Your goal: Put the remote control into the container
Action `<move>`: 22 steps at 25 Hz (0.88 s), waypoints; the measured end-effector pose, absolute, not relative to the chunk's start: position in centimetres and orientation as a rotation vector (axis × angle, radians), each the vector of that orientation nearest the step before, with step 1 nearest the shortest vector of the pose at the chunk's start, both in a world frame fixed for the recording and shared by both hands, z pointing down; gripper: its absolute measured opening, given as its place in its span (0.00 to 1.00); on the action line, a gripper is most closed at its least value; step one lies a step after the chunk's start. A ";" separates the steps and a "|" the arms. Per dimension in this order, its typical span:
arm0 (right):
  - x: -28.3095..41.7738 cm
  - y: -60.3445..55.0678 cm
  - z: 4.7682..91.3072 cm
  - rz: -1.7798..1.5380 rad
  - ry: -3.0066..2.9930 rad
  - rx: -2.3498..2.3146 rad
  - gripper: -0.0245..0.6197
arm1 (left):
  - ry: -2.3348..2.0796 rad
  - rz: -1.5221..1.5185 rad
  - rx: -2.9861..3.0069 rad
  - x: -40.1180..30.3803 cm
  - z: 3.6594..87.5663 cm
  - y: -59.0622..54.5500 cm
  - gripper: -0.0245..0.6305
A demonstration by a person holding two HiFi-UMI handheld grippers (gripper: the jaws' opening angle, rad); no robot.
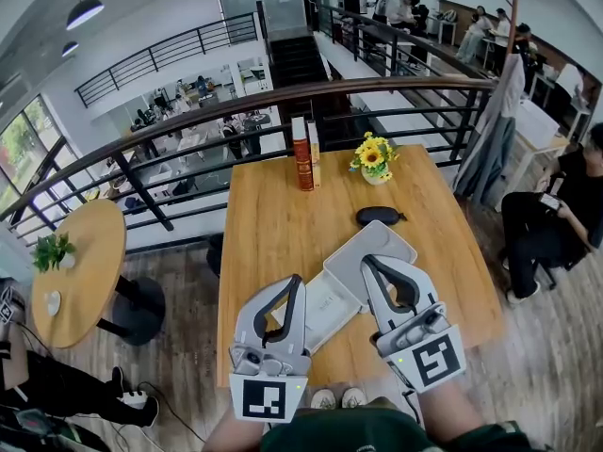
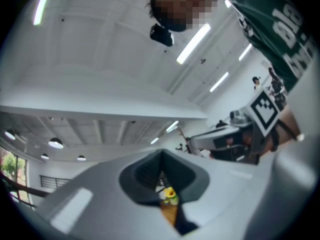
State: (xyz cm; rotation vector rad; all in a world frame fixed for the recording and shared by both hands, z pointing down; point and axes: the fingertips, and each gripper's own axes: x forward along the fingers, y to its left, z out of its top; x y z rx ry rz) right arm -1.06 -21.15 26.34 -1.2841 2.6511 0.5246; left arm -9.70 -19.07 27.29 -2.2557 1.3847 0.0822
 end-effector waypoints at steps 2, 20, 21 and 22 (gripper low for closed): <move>-1.2 -21.1 26.4 0.522 2.652 -1.282 0.07 | 1.392 0.106 -2.242 -10.0 26.8 -18.8 0.04; -1.2 -20.1 26.7 0.508 2.655 -1.285 0.06 | 1.421 0.118 -2.264 -10.5 26.9 -18.6 0.04; -1.2 -20.0 26.7 0.508 2.656 -1.282 0.06 | 1.421 0.117 -2.268 -10.4 27.0 -18.5 0.04; -1.2 -19.8 26.8 0.507 2.658 -1.278 0.07 | 1.419 0.116 -2.272 -10.4 27.1 -18.5 0.04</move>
